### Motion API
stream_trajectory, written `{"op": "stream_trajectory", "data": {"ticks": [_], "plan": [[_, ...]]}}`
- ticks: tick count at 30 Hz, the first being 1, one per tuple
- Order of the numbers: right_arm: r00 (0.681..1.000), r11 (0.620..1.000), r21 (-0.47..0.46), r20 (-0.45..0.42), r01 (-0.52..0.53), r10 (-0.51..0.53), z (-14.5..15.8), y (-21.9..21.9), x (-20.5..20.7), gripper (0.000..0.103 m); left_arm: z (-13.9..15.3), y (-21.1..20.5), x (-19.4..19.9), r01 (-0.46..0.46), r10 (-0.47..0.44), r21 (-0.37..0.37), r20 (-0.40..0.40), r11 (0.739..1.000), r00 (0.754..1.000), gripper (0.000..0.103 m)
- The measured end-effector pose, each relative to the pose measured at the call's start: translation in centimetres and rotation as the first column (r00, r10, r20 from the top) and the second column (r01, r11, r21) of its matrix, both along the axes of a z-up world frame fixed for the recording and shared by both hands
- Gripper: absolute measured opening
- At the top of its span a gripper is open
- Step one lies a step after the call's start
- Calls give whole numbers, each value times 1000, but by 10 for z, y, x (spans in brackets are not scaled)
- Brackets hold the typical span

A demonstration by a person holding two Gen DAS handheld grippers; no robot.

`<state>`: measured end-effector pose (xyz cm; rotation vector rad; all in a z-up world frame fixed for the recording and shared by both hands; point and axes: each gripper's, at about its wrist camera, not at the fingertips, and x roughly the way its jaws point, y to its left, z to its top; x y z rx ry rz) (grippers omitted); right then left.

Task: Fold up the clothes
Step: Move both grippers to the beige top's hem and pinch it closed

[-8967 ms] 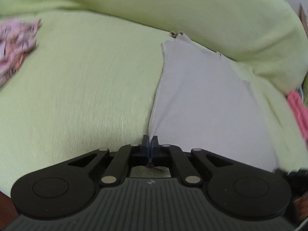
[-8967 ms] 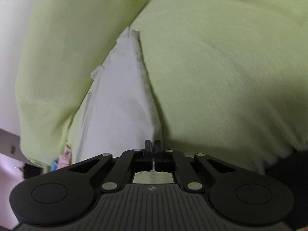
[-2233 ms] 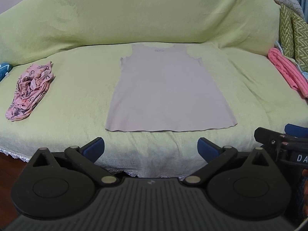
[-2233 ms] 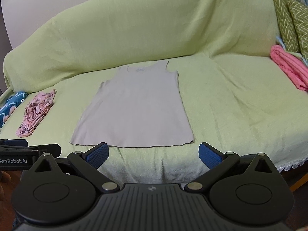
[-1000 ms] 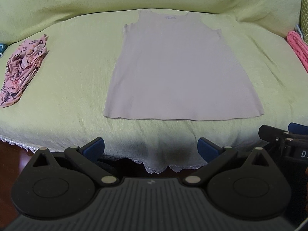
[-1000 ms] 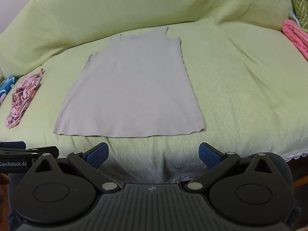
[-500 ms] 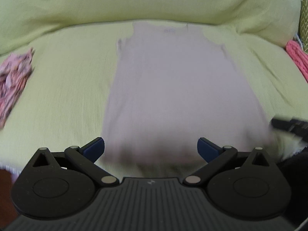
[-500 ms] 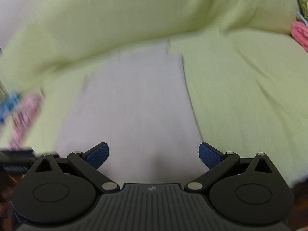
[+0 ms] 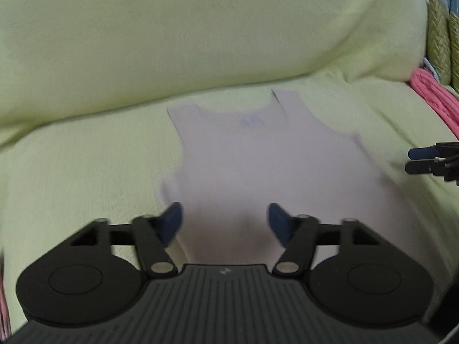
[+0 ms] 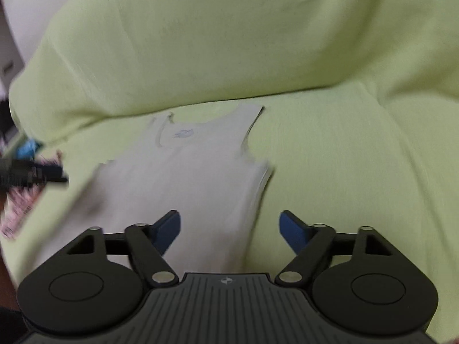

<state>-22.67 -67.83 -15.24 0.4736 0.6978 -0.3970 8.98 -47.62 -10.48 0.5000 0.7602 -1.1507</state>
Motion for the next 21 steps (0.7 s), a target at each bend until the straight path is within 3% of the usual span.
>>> {"op": "stream_trajectory", "data": {"ticks": [2,3,11,21], "plan": [[999,999,-21,-16,-44,44,-7,-26,23,52,-5,-31,29,23,-23,-6,-16,1000,1000,30],[998,998,-22,-17,-56,55,-10,-38,34,48,-8,-47,41,29,-29,-6,-22,1000,999,30],[985,983,-76,12,-169,170,-29,-109,106,48,-39,-131,109,73,-73,-24,25,997,997,33],[967,969,-57,73,-239,243,-48,-162,161,48,-76,-148,144,193,-194,-44,-17,980,981,34]]}}
